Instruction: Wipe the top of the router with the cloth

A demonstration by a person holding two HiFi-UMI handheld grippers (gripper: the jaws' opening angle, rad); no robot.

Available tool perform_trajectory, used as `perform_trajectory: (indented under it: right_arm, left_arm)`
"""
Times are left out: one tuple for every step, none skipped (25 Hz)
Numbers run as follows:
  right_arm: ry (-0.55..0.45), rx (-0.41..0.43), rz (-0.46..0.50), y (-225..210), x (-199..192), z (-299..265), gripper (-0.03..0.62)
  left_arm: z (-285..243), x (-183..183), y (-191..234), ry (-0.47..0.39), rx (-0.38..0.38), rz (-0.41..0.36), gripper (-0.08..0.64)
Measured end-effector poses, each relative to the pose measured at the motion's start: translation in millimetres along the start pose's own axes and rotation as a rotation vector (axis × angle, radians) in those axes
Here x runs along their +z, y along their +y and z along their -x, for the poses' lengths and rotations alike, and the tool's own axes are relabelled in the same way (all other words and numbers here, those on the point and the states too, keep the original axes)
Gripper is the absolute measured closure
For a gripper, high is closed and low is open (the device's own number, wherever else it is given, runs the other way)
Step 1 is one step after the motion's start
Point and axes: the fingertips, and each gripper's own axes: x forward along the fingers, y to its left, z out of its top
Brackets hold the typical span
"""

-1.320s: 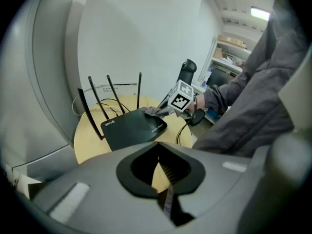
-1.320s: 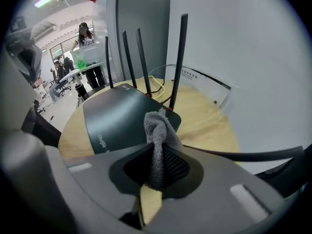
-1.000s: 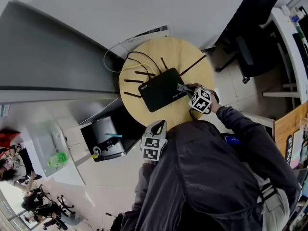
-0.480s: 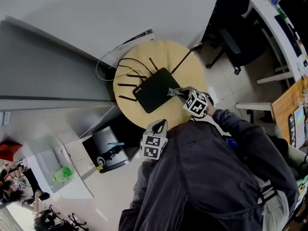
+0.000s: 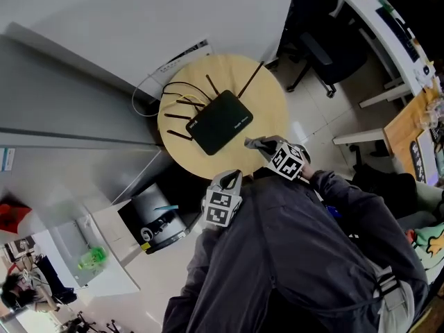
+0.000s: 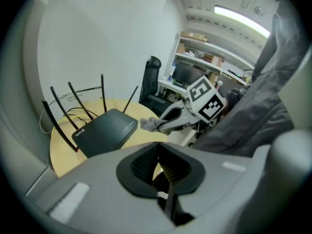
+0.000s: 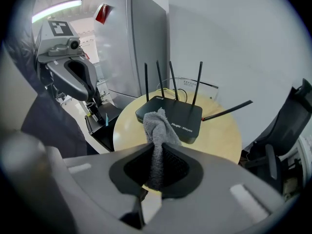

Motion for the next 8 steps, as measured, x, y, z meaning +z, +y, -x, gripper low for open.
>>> perform_trajectory:
  right_arm:
    - [-0.001,-0.01,-0.009,1.7,-1.7,3.7,0.558]
    - [-0.001,-0.017,-0.02,4.1,-4.0,6.7,0.558]
    - [-0.001,-0.022,-0.035,7.7,-7.2,8.8,0.558]
    - [0.0,-0.024,-0.049,12.2,-11.0,10.3,0.558]
    - [0.002,-0.025,-0.058,16.9,-14.6,11.7,0.558]
    - [0.005,-0.026,-0.061,21.3,-17.6,13.3,0.558]
    - [0.008,-0.028,-0.061,25.6,-20.1,15.0,0.558]
    - [0.011,-0.03,-0.061,29.8,-22.5,16.6,0.558]
  left_arm:
    - [0.0,-2.6,-3.7,0.004,-0.012,-0.007,0.56]
    - [0.0,-5.6,-7.4,0.009,-0.023,-0.014,0.56]
    - [0.2,-8.9,-11.1,0.014,-0.033,-0.02,0.56]
    - [0.7,-12.1,-14.5,0.017,-0.041,-0.025,0.56]
    - [1.5,-15.2,-17.6,0.02,-0.047,-0.03,0.56]
    - [2.4,-18.1,-20.2,0.021,-0.052,-0.034,0.56]
    - [3.3,-20.9,-22.5,0.022,-0.055,-0.037,0.56]
    - [4.3,-23.7,-24.8,0.023,-0.059,-0.04,0.56]
